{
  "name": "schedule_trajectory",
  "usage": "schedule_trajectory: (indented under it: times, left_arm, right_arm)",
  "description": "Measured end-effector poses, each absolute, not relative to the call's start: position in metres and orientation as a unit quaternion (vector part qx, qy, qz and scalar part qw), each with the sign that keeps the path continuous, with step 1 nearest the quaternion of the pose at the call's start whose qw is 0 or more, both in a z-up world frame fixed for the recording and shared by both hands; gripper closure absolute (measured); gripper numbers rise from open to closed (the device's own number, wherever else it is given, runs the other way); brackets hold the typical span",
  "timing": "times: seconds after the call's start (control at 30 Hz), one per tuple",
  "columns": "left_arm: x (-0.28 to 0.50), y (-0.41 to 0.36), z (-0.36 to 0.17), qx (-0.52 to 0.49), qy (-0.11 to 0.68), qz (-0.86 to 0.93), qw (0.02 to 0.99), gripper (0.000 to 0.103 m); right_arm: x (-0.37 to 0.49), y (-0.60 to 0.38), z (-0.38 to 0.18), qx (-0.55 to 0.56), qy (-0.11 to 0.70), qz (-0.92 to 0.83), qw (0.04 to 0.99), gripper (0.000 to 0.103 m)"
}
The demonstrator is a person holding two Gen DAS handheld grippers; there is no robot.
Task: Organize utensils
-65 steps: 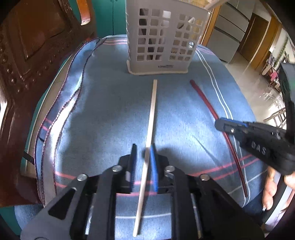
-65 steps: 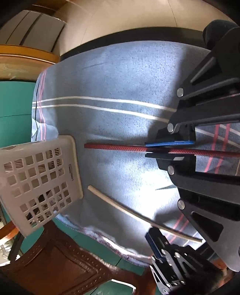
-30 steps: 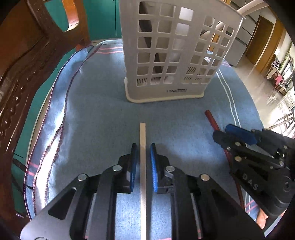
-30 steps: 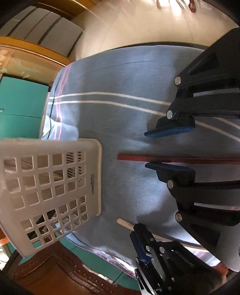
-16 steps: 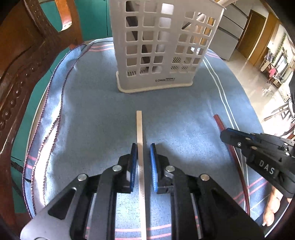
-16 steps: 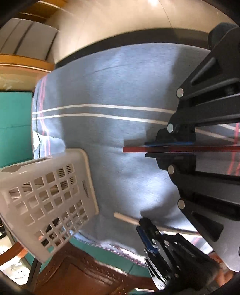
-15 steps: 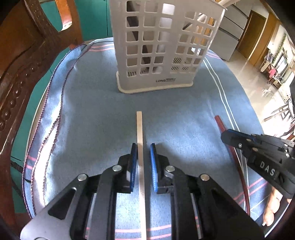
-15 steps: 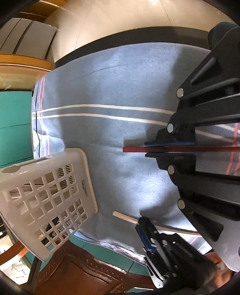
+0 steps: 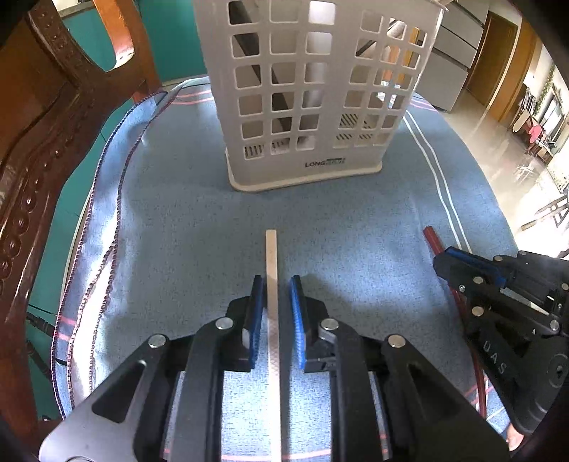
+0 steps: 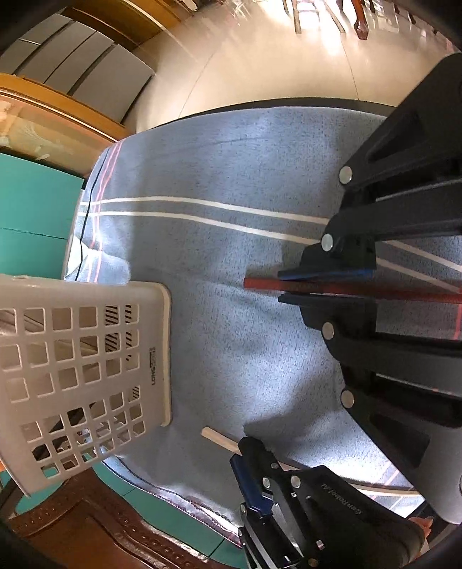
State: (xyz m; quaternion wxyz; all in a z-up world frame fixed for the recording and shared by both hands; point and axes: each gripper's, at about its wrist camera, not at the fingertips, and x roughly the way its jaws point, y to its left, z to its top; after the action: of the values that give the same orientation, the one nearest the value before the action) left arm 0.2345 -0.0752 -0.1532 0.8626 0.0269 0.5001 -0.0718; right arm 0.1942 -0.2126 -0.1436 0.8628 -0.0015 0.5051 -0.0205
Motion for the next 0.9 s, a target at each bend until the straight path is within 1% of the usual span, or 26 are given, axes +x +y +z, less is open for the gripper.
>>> schedule_trajectory:
  times: [0.07,0.1,0.13,0.2,0.33,0.5,0.57,0.6,0.63,0.67,0.73,0.77,0.8,0.83,0.87,0.9]
  left_arm:
    - [0.235,-0.075,-0.153,0.021,0.502,-0.076,0.861,0.085]
    - [0.238,-0.072,-0.154,0.017,0.503,-0.079,0.860,0.083]
    - [0.238,-0.069,-0.153,0.010,0.504,-0.087,0.859,0.082]
    - [0.240,-0.060,-0.155,-0.007,0.504,-0.101,0.858,0.077]
    - [0.243,-0.048,-0.157,-0.031,0.507,-0.118,0.853,0.077]
    - [0.252,-0.046,-0.157,-0.015,0.512,-0.107,0.852,0.077]
    - [0.255,-0.055,-0.156,0.012,0.512,-0.094,0.854,0.077]
    - [0.255,-0.058,-0.156,0.023,0.510,-0.090,0.855,0.077]
    - [0.254,-0.061,-0.156,0.033,0.506,-0.083,0.858,0.077]
    - [0.254,-0.061,-0.156,0.037,0.502,-0.083,0.860,0.077]
    - [0.254,-0.060,-0.157,0.035,0.498,-0.085,0.862,0.077]
    - [0.253,-0.059,-0.157,0.033,0.497,-0.086,0.863,0.079]
    - [0.253,-0.058,-0.157,0.034,0.497,-0.083,0.863,0.086]
    - [0.253,-0.055,-0.157,0.031,0.497,-0.079,0.864,0.092]
    - [0.252,-0.051,-0.158,0.024,0.499,-0.081,0.862,0.096]
    - [0.252,-0.045,-0.157,0.009,0.502,-0.085,0.861,0.096]
  right_arm:
    - [0.195,-0.216,-0.143,0.012,0.505,-0.016,0.863,0.090]
    - [0.193,-0.218,-0.143,0.017,0.506,-0.015,0.862,0.083]
    - [0.191,-0.220,-0.143,0.023,0.507,-0.015,0.862,0.069]
    - [0.187,-0.222,-0.144,0.021,0.506,-0.021,0.862,0.051]
    - [0.180,-0.223,-0.145,0.013,0.501,-0.017,0.865,0.051]
    - [0.188,-0.221,-0.145,0.011,0.502,-0.019,0.865,0.051]
    - [0.193,-0.221,-0.145,0.010,0.502,-0.018,0.865,0.052]
    - [0.193,-0.220,-0.144,0.011,0.501,-0.015,0.865,0.057]
    - [0.194,-0.219,-0.143,0.012,0.500,-0.012,0.866,0.066]
    - [0.196,-0.217,-0.143,0.013,0.500,-0.008,0.866,0.070]
    - [0.196,-0.216,-0.143,0.017,0.500,0.002,0.866,0.088]
    - [0.196,-0.215,-0.142,0.020,0.499,0.008,0.866,0.091]
    - [0.195,-0.215,-0.142,0.024,0.498,0.014,0.867,0.096]
    - [0.196,-0.215,-0.142,0.029,0.496,0.020,0.868,0.096]
    - [0.195,-0.217,-0.142,0.038,0.494,0.027,0.868,0.096]
    - [0.194,-0.218,-0.141,0.046,0.492,0.034,0.869,0.096]
